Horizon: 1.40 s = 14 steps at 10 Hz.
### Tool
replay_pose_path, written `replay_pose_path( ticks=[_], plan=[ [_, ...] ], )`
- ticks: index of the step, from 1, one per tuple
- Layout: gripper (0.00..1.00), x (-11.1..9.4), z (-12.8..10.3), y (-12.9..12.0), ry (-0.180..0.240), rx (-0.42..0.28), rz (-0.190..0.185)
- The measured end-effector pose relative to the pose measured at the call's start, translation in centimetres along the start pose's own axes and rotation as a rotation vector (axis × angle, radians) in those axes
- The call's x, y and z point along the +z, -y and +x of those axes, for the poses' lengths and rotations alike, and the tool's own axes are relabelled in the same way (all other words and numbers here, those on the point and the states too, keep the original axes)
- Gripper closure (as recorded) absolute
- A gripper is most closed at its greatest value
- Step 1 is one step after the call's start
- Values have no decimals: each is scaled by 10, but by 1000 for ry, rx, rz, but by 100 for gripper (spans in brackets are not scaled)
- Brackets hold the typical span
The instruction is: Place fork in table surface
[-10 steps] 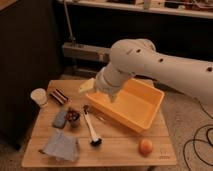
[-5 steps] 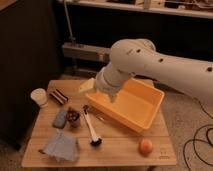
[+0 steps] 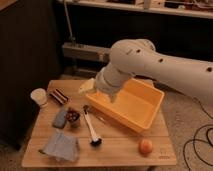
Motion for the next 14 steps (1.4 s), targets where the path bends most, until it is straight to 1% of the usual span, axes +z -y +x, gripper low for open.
replay_pose_path(
  ticks=[2,3,4,5,6,7,8,12,13,14],
  plan=[
    [20,13,1,5,-6,-26,-3],
    [20,23,3,11,-15,-31,3],
    [20,40,6,18,-33,-39,15],
    [20,66,10,30,-62,-37,40],
    [20,87,13,40,-95,-31,59],
    [20,99,16,44,-118,-30,71],
    [20,104,17,47,-128,-28,76],
    [20,103,17,47,-127,-25,75],
    [20,104,17,47,-126,-34,76],
    [20,112,20,42,-128,-56,73]
  ],
)
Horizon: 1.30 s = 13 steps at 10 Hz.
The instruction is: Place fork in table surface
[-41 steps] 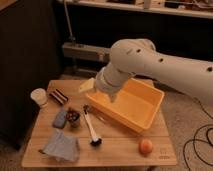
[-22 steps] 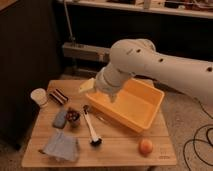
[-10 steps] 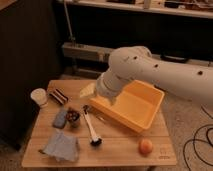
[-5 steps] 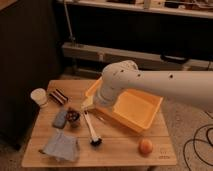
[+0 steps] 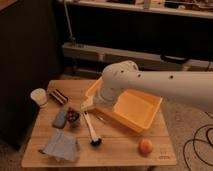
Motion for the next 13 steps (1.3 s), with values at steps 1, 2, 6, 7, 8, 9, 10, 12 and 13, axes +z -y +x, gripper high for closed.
replay_pose_path(
  ticks=[1,2,6,7,8,9,10,12,13],
  plan=[
    [20,17,-1,-3,-6,-29,1],
    [20,28,-1,-3,-10,-47,-2],
    [20,83,-14,8,-7,-137,3],
    [20,94,-25,17,-6,-149,26],
    [20,103,-32,23,-10,-159,49],
    [20,112,-37,26,-17,-170,69],
    [24,122,-40,27,-26,-183,82],
    [43,132,-47,32,-28,-224,96],
    [53,136,-51,34,-27,-243,99]
  ],
)
